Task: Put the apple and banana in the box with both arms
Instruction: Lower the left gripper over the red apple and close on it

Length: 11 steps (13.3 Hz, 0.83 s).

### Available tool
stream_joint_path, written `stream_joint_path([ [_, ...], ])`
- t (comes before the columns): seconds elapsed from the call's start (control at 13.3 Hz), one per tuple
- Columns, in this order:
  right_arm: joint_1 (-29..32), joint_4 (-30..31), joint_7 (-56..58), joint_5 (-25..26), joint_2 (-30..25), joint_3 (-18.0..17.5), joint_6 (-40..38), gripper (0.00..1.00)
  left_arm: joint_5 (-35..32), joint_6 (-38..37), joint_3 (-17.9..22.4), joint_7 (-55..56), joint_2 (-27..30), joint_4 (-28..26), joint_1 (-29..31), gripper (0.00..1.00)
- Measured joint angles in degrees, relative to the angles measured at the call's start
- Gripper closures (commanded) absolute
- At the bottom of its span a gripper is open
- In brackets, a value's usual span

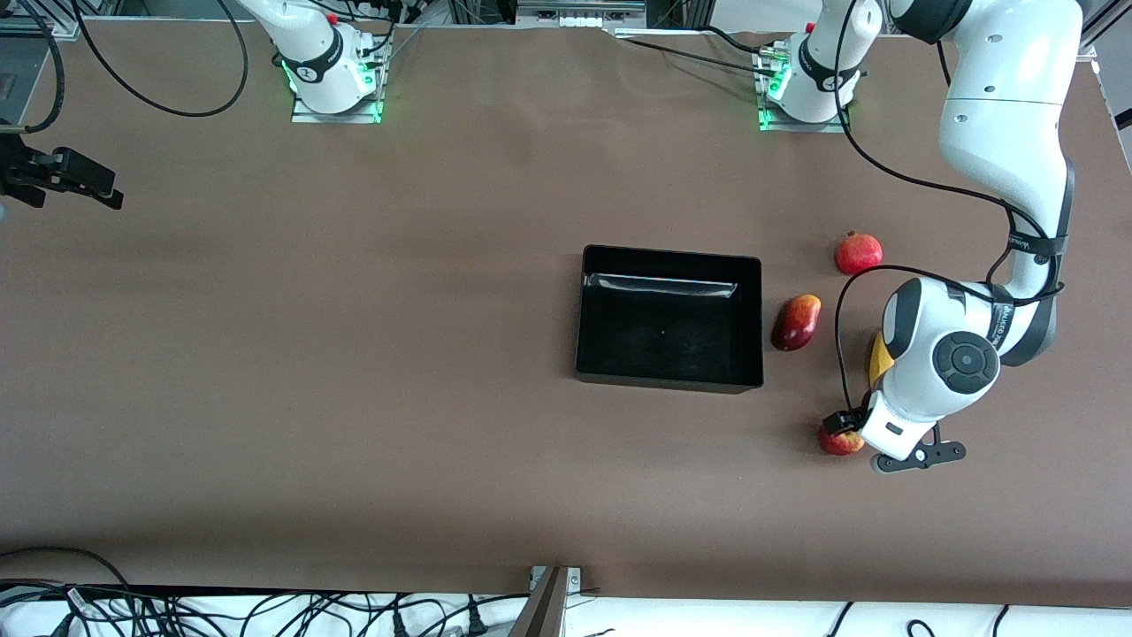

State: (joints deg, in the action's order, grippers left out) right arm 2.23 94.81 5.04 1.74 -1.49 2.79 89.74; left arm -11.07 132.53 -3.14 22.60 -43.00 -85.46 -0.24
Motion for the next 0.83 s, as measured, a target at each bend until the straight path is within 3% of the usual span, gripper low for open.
stream_joint_path([
  [0.83,-1.01,-0.13,0.0,-0.05,0.0,-0.57,0.0,0.0,1.82,3.46,-0.02,5.5,-0.27,0.16,-0.54,0.0],
])
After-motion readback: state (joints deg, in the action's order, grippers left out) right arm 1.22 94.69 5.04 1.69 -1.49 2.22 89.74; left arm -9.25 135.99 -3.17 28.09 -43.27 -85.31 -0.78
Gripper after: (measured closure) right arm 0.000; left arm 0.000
